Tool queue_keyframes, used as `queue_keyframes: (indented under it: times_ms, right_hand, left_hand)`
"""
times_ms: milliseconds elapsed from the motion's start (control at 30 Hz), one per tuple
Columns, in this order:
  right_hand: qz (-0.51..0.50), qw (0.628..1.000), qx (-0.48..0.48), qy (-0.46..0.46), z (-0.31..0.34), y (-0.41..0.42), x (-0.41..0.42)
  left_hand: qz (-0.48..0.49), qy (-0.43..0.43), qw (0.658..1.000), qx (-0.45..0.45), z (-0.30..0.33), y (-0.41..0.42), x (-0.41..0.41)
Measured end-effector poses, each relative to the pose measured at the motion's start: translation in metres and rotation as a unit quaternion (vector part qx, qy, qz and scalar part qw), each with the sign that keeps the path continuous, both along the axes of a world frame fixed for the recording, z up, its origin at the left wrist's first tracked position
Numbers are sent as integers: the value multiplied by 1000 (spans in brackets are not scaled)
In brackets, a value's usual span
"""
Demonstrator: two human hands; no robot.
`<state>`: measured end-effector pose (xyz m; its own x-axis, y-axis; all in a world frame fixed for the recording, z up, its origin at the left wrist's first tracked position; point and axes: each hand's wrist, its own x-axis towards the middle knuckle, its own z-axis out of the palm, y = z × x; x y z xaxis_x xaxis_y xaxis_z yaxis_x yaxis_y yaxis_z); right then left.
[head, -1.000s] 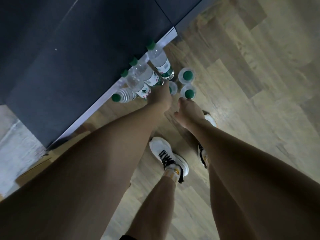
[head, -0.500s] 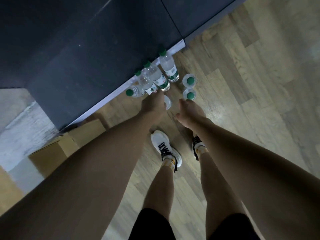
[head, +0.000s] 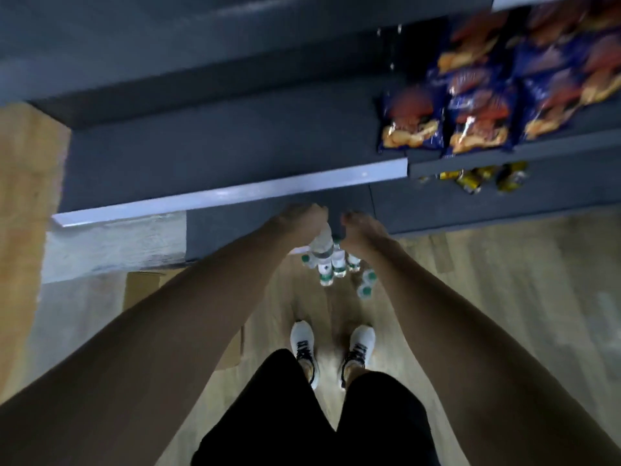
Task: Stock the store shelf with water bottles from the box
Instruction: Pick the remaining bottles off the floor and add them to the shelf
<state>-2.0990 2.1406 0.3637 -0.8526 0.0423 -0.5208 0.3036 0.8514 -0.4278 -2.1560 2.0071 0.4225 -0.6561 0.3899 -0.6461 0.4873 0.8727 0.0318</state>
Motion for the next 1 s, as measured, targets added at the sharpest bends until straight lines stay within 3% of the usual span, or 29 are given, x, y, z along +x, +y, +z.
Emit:
queue_keyframes:
  times_ms: [267,500,800,1000]
  right_hand:
    - [80,995,-5,53,173,-26,-61]
    - [146,988,1,50,295,-77,-90]
    - [134,984,-71,88,373,-164,-102]
    - [121,957,-187,186,391,-233,-108]
  left_hand:
    - [-20,113,992,49,183,-52,-29]
    - [-43,206,978,3,310,-113,-54]
    - [-12,262,965,18,420,-194,-72]
    - [9,289,956,39,459,-232,-81]
